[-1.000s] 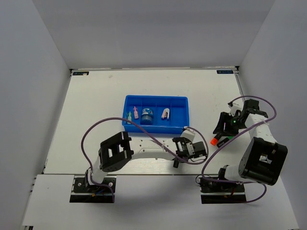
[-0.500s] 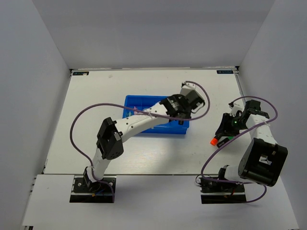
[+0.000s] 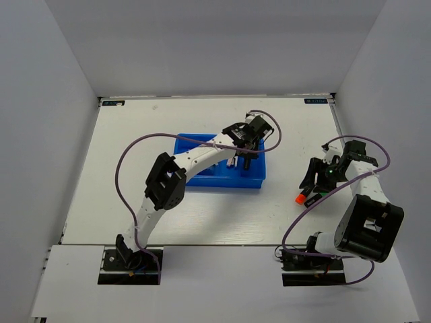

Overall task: Sort the stationery into containers
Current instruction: Place the pen in the storage box, then pick up the pen from the center of the board.

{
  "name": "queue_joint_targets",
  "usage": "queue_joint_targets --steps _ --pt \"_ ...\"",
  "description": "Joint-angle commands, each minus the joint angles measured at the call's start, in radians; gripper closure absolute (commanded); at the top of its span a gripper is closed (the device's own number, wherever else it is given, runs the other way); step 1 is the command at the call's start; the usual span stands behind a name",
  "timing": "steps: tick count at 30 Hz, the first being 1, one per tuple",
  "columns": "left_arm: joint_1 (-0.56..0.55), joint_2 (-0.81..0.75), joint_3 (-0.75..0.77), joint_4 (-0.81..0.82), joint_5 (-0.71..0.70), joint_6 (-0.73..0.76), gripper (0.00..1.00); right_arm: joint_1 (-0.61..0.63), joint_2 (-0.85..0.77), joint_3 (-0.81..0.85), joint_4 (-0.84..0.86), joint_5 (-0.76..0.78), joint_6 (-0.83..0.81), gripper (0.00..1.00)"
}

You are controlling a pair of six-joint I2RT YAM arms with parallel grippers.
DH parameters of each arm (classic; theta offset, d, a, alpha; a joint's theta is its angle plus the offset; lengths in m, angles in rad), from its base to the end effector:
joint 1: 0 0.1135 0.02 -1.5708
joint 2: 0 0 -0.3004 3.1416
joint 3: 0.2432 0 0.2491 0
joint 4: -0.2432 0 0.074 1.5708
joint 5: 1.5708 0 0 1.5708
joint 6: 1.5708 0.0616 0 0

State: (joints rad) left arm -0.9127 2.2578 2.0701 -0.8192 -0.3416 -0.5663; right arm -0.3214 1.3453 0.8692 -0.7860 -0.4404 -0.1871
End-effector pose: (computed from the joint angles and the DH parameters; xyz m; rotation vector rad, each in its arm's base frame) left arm 0.3404 -0.4065 0.2480 0.3074 2.4811 -0.1693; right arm 0.2309 -0.0492 0.2252 0.0873 2.6964 0.4786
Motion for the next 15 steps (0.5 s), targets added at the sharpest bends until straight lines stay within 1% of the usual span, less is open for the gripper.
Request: queue_joint_targets --steps 1,4,5,7,8,10,11,13,14,15 --pt "-0.006 -0.023 0.041 0.043 0.059 -0.006 0.73 -0.005 0.005 0.019 -0.019 0.034 0.006 0.33" --pt "-0.003 -0.023 0.044 0.049 0.064 -0.007 0.53 -0.005 -0.003 0.013 -0.019 0.1 0.021 0.33" --pt "-0.003 -0.024 0.036 0.057 0.065 -0.007 0.5 -0.004 0.0 0.01 -0.016 0.115 0.029 0.33" --pt "0.005 -0.043 0.027 0.064 0.072 -0.009 0.49 -0.005 0.002 0.007 -0.013 0.149 0.041 0.34" --pt "0.005 -0.047 0.024 0.074 0.072 -0.006 0.44 -0.005 0.003 0.002 -0.009 0.158 0.047 0.38" --pt "0.006 -0.076 0.004 0.078 0.073 0.005 0.39 -0.004 0.021 -0.002 -0.004 0.161 0.069 0.41" --pt "0.005 -0.098 -0.004 0.081 0.075 0.011 0.36 -0.004 0.037 0.002 -0.004 0.158 0.086 0.45" --pt "0.005 -0.131 -0.041 0.086 0.082 0.019 0.36 -0.004 0.061 0.023 -0.007 0.144 0.101 0.52" --pt "0.003 -0.173 -0.077 0.092 0.084 0.02 0.36 -0.004 0.081 0.028 -0.009 0.14 0.115 0.55" --pt "-0.003 -0.194 -0.102 0.103 0.084 0.023 0.36 -0.004 0.09 0.04 -0.013 0.122 0.124 0.63"
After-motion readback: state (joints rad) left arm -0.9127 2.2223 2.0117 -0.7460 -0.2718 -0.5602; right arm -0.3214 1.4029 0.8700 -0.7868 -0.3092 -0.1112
